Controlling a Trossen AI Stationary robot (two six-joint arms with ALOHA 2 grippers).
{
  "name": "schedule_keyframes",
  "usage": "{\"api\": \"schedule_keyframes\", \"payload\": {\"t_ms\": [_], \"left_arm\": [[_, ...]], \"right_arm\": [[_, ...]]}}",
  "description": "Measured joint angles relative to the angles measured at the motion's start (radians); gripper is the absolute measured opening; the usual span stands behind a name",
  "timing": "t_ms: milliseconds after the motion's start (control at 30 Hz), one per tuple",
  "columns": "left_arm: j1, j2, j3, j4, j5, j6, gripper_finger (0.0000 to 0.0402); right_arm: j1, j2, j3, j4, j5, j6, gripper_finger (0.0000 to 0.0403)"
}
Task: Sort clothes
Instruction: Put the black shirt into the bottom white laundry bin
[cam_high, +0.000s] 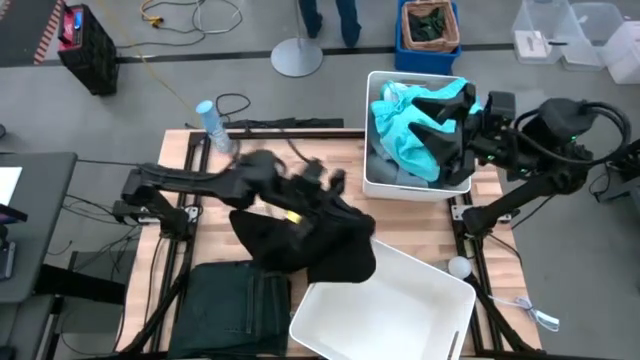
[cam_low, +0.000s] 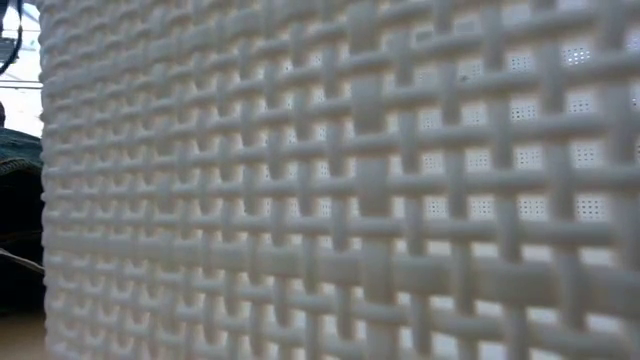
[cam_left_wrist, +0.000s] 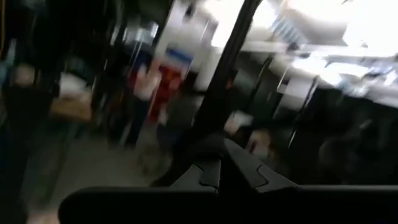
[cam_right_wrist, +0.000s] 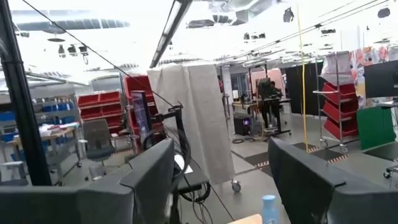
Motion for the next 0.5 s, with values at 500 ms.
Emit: {"api": "schedule_keyframes", "payload": {"t_ms": [500], "left_arm": [[-0.117, 0.491, 0.661, -0.746, 0.390, 0.236, 0.0000]], "right_arm": [[-0.041, 0.007, 0.000, -0.138, 0.000, 0.024, 0.0276]]}}
